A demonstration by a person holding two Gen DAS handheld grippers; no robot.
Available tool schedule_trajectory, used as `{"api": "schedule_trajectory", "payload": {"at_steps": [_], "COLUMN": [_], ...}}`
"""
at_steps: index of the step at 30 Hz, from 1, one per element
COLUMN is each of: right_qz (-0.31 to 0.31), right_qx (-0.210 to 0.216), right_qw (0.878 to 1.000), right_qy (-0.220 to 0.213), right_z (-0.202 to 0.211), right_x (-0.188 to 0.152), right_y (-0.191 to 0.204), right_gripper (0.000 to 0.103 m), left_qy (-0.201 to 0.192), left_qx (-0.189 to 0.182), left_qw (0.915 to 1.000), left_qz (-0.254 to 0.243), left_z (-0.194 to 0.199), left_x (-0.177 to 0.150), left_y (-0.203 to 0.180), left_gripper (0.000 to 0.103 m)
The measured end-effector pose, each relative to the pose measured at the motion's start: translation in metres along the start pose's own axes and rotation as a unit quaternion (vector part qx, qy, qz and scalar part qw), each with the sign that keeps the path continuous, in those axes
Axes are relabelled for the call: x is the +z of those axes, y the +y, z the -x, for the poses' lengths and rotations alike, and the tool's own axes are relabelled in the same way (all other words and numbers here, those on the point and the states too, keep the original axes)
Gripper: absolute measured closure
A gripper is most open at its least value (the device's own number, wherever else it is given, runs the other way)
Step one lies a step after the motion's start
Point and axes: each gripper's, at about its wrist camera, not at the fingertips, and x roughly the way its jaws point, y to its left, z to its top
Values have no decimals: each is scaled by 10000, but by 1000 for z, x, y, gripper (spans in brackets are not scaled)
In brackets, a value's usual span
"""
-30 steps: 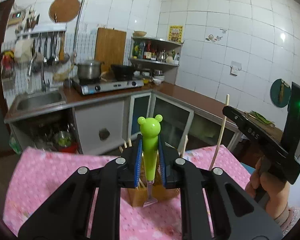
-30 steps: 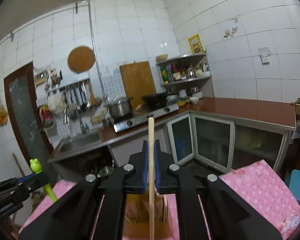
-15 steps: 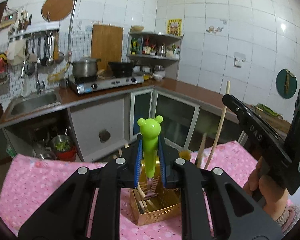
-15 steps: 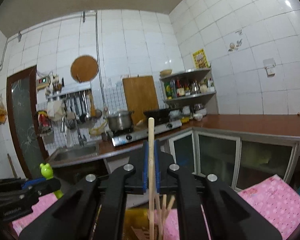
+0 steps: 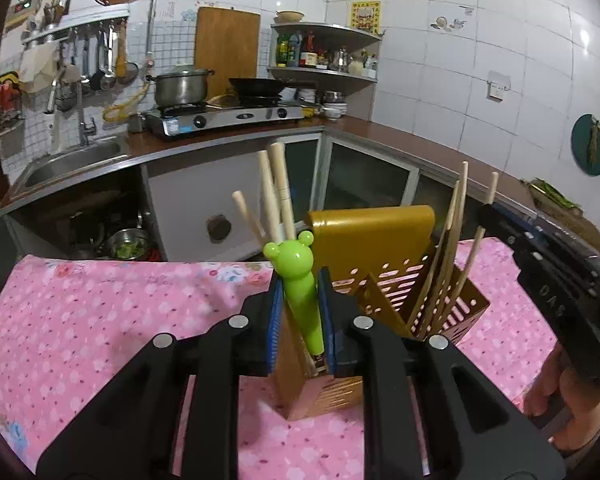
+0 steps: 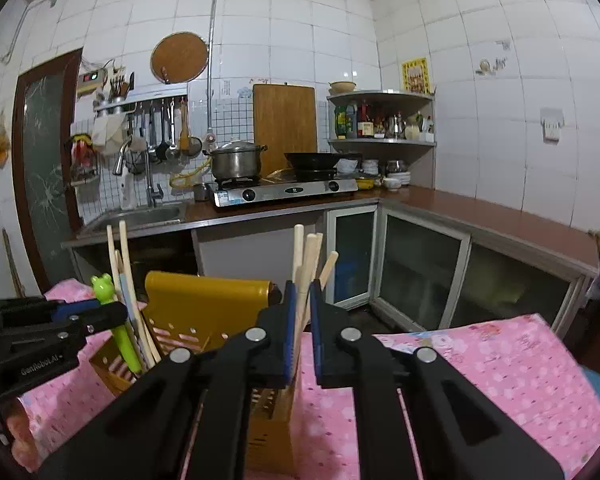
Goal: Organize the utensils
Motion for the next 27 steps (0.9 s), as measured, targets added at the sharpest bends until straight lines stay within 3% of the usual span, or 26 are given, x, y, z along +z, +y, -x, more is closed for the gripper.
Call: {"api": "schedule_trajectory", "payload": {"at_steps": [2, 3, 4, 6, 7, 12, 15, 21, 27], "right_qz": [-48, -72, -88, -132, -137, -199, -206, -69, -50], "right_qx": [24, 43, 57, 30, -14, -164, -159, -160, -150], "right_qw": [10000, 9999, 9999, 9999, 9999, 9995, 9992, 9985, 9990], "right_qy": [54, 87, 88, -2, -84, -154, -318, -511, -418], "right_z": [6, 11, 17, 32, 43, 86, 126, 190, 233], "right_x": [2, 5, 7, 11, 13, 14, 0, -41, -91], "right_y": [-1, -1, -2, -3, -3, -5, 0, 24, 47], "right_gripper": [95, 95, 91, 52, 51, 50, 32, 11, 5], "left_qy": [5, -54, -122, -307, -435, -723, -983, -1089, -1241], "left_qx": [-10, 14, 53, 154, 220, 261, 389, 358, 656], "left_qw": [10000, 10000, 9999, 9994, 9988, 9970, 9944, 9934, 9901], "left_qz": [43, 68, 72, 50, 34, 67, 88, 32, -22], "left_z": [9, 17, 24, 44, 58, 115, 154, 207, 235], "left_x": [-1, -1, -1, -1, -1, -8, -25, -73, -124], "left_y": [2, 4, 5, 4, 5, 8, 10, 5, 0], "left_gripper": [84, 78, 65, 45, 38, 24, 7, 5, 5]}}
